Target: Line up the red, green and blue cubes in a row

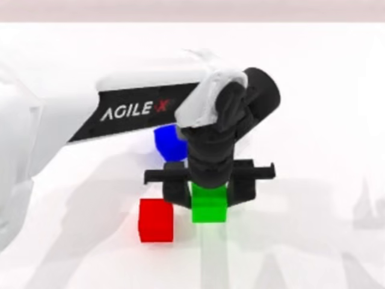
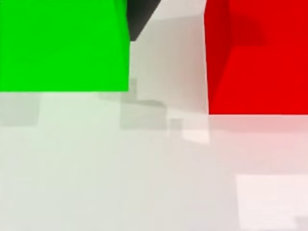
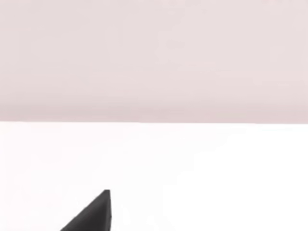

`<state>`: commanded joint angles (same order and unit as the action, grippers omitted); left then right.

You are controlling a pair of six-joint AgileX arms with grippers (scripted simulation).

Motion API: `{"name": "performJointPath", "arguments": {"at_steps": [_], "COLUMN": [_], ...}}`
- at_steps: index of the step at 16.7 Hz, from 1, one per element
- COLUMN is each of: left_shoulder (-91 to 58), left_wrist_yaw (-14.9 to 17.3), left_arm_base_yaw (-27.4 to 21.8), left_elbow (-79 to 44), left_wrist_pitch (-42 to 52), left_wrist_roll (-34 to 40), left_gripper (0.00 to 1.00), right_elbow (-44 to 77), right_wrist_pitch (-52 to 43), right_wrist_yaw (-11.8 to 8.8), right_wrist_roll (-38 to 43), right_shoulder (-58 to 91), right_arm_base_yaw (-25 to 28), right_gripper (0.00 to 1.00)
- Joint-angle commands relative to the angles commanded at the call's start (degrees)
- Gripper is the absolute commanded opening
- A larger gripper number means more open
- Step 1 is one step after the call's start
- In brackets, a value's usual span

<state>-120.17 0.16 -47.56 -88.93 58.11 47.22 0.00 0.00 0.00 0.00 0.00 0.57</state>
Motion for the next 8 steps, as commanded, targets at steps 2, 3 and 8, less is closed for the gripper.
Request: {"name": "performJointPath", "arguments": {"at_steps": [2,3,8], "left_shoulder": [-0.9,-1.2,-1.2], "left_wrist_yaw": [0.0,0.0,0.0], "left_arm_base_yaw": [-0.1,-0.2,-0.2], "left_elbow": [2.3,2.8,2.9], "left_wrist_pitch": [-3.0,-3.7,-3.7], "left_wrist_roll": [0.0,0.0,0.0], "left_gripper": [0.00,0.00,0.08], "right_elbow": [0.0,0.0,0.0], "right_wrist_pitch": [0.0,0.0,0.0], "right_wrist_yaw": [0.0,0.0,0.0], "right_wrist_roll": [0.0,0.0,0.0], "right_shoulder": [0.0,0.0,0.0], "right_arm_base_yaw": [0.0,0.0,0.0], "right_gripper": [1.00,1.00,1.00]}}
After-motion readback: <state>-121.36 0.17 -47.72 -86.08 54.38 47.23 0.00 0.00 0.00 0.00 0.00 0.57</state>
